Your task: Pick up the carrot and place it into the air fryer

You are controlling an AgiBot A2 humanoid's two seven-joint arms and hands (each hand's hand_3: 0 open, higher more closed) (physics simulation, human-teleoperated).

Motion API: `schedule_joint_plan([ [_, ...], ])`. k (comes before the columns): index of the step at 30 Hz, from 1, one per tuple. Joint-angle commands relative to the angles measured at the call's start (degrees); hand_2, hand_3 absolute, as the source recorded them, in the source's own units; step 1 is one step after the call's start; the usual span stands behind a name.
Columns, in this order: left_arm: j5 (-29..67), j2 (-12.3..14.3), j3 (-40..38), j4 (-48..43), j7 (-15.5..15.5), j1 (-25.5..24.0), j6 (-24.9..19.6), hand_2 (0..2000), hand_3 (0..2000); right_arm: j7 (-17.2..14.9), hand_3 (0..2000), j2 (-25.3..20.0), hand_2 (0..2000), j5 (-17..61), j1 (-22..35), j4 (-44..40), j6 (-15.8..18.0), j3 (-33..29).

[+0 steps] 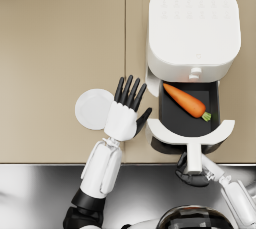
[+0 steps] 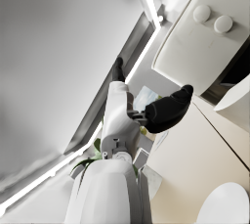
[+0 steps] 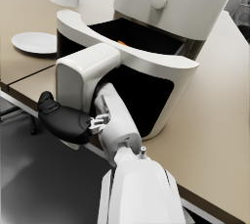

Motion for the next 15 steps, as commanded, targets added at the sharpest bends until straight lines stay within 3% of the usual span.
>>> schedule_joint_plan([
  [1, -0.01, 0.15, -9.22, -3.19, 0.01, 0.13, -0.08, 0, 0, -0.09, 2000, -8.54, 2000, 0.03, 4.85, 9.79, 0.10, 4.26],
  [7, -0.04, -0.13, -14.82, -5.77, 0.03, -2.02, -0.25, 0, 0, -1.03, 2000, -14.72, 2000, 0.15, 13.44, -1.45, 0.27, -1.07],
  [15, -0.06, 0.43, -18.37, -4.38, 0.03, -0.36, -0.27, 0, 0, -1.36, 2000, -20.41, 2000, 0.28, 27.21, -19.98, 2.49, -2.04],
])
